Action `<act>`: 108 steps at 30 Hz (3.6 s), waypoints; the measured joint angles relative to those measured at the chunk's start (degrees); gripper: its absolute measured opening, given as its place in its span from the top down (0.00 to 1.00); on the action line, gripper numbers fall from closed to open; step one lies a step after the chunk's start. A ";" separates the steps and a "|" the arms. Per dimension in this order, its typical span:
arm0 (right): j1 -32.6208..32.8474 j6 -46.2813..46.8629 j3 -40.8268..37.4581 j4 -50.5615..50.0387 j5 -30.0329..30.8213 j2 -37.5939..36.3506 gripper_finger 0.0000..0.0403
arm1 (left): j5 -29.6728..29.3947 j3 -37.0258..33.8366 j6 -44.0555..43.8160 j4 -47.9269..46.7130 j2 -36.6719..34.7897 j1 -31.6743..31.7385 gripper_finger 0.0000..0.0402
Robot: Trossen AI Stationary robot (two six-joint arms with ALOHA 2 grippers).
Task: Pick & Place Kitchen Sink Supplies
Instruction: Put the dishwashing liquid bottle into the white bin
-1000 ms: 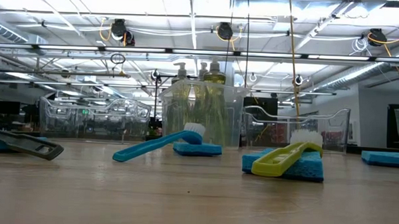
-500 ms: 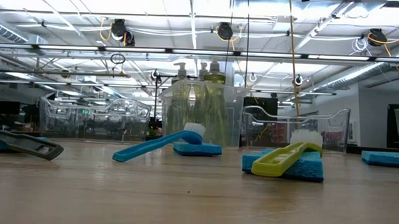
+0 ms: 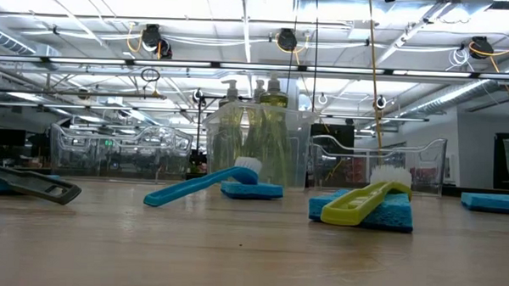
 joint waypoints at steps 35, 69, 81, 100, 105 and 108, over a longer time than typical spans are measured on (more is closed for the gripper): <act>0.00 0.00 0.00 -3.35 -0.22 0.02 0.58 | 19.46 0.00 -23.82 -13.47 2.24 2.58 0.16; 0.00 1.50 0.00 -3.82 0.38 0.02 0.58 | 63.38 0.00 -72.09 -97.76 -22.74 0.61 0.16; 0.00 1.39 0.00 -3.80 0.10 0.02 0.58 | 60.99 -0.01 -78.16 -99.22 -14.62 0.11 0.16; 0.07 5.60 0.00 -2.51 0.00 0.00 0.58 | 50.40 -0.04 -84.12 -109.52 -9.94 -5.79 0.16; 0.09 5.90 0.00 -2.51 0.00 0.00 0.58 | 48.05 -0.04 -84.56 -109.75 -8.44 -5.79 0.16; 0.09 6.05 0.00 -2.49 0.00 0.02 0.58 | 46.38 -0.04 -84.87 -110.01 -7.40 -5.77 0.16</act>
